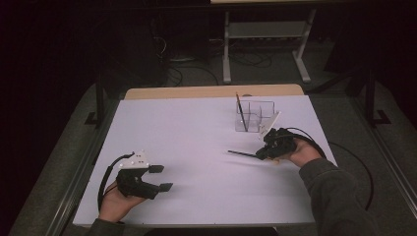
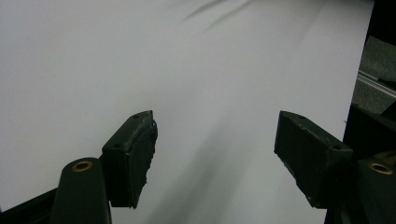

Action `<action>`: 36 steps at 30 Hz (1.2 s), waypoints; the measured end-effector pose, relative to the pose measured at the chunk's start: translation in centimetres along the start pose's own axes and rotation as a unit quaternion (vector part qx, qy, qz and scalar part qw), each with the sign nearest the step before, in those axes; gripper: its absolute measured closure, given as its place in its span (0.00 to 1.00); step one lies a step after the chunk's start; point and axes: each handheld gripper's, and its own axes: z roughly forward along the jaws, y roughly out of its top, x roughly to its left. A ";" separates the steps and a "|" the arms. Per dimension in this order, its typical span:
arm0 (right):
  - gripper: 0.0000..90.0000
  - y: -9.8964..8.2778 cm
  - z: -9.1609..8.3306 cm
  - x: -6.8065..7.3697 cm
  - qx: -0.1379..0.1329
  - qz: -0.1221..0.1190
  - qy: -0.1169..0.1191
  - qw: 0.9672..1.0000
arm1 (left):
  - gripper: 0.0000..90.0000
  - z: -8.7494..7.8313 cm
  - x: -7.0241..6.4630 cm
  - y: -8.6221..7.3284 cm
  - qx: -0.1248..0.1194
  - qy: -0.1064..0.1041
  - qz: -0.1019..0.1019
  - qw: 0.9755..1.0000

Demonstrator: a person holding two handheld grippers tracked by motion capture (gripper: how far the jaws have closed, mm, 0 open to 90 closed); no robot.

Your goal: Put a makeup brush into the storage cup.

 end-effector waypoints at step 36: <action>0.92 7.9 1.5 7.2 -0.009 -0.123 0.056 0.991 | 0.38 0.4 -1.7 1.3 0.002 -0.021 0.039 0.999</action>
